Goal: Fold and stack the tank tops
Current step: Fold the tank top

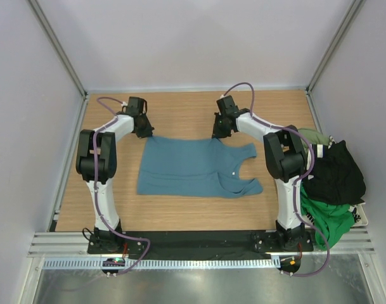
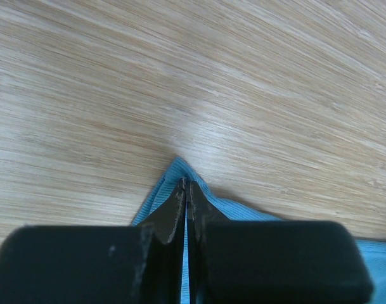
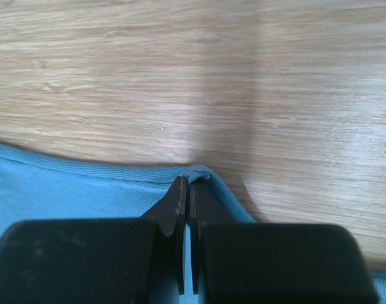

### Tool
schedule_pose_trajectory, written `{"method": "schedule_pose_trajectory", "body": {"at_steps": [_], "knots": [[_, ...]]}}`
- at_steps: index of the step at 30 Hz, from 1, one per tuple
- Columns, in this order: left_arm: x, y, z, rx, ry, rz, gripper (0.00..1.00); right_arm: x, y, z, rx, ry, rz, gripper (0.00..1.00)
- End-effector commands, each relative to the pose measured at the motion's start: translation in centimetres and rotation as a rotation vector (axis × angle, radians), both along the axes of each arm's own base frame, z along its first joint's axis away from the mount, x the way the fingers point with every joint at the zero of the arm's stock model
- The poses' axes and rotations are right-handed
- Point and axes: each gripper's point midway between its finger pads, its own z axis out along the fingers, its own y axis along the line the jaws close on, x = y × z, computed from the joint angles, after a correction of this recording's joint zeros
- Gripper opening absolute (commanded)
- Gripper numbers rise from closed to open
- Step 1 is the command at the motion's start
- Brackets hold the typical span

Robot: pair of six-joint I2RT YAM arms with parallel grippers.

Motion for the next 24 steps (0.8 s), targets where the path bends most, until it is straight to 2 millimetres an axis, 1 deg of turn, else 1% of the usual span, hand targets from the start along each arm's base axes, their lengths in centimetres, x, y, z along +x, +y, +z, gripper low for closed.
{"method": "schedule_pose_trajectory", "body": {"at_steps": [1, 6, 8, 9, 10, 11, 12, 13, 14, 15, 16, 17, 19, 20, 21, 22, 23, 24], "knots": [[0.9, 0.6, 2.7, 0.026, -0.054, -0.002, 0.0, 1.4, 0.4, 2.9, 0.018, -0.075, 0.015, 0.01], [0.2, 0.9, 5.1, 0.028, -0.096, 0.001, 0.0, 0.9, 0.1, 4.0, 0.019, -0.093, 0.016, 0.01], [-0.1, 0.9, 5.4, 0.025, -0.1, 0.001, 0.0, 0.3, 0.0, 4.2, 0.024, -0.097, 0.021, 0.01], [-0.5, 0.9, 5.5, 0.026, -0.099, 0.0, 0.0, 0.2, -0.1, 4.3, 0.029, -0.096, 0.018, 0.01], [-0.7, 0.9, 6.1, 0.024, -0.109, 0.0, 0.0, -0.1, 0.0, 4.4, 0.034, -0.098, 0.021, 0.01], [-0.8, 1.0, 6.4, 0.027, -0.116, 0.003, 0.0, -0.6, -0.1, 4.0, 0.032, -0.093, 0.023, 0.01], [-1.3, 1.1, 6.2, 0.029, -0.108, 0.003, 0.0, -0.8, -0.2, 4.5, 0.04, -0.101, 0.021, 0.01], [-1.4, 1.1, 6.8, 0.029, -0.122, 0.002, 0.0, -1.0, -0.1, 4.6, 0.042, -0.103, 0.023, 0.01], [-1.5, 1.3, 7.0, 0.032, -0.127, 0.008, 0.0, -1.6, -0.3, 4.1, 0.037, -0.091, 0.024, 0.01], [-2.0, 1.4, 6.7, 0.036, -0.119, 0.008, 0.0, -1.7, -0.3, 4.7, 0.043, -0.106, 0.023, 0.01], [-2.1, 1.4, 7.2, 0.035, -0.131, 0.009, 0.0, -1.9, -0.4, 4.7, 0.044, -0.104, 0.023, 0.01], [-2.3, 1.4, 7.1, 0.035, -0.128, 0.01, 0.0, -2.5, -0.4, 4.3, 0.041, -0.095, 0.028, 0.01], [-2.7, 1.5, 6.8, 0.041, -0.127, 0.011, 0.0, -3.0, -0.2, 4.8, 0.055, -0.109, 0.036, 0.01], [-2.8, 1.6, 6.6, 0.043, -0.124, 0.011, 0.04, -3.3, -0.3, 4.5, 0.054, -0.104, 0.037, 0.01], [-2.7, 1.6, 6.4, 0.047, -0.122, 0.011, 0.12, -3.5, -0.3, 4.5, 0.051, -0.106, 0.039, 0.01], [-2.6, 1.6, 6.2, 0.047, -0.118, 0.009, 0.24, -3.6, -0.4, 4.2, 0.047, -0.099, 0.036, 0.01], [-2.4, 1.6, 5.5, 0.046, -0.103, 0.009, 0.42, -3.7, -0.4, 4.1, 0.039, -0.093, 0.038, 0.01], [-2.1, 1.3, 5.6, 0.035, -0.104, 0.004, 0.44, -3.7, -0.4, 4.0, 0.037, -0.088, 0.038, 0.01]]}}
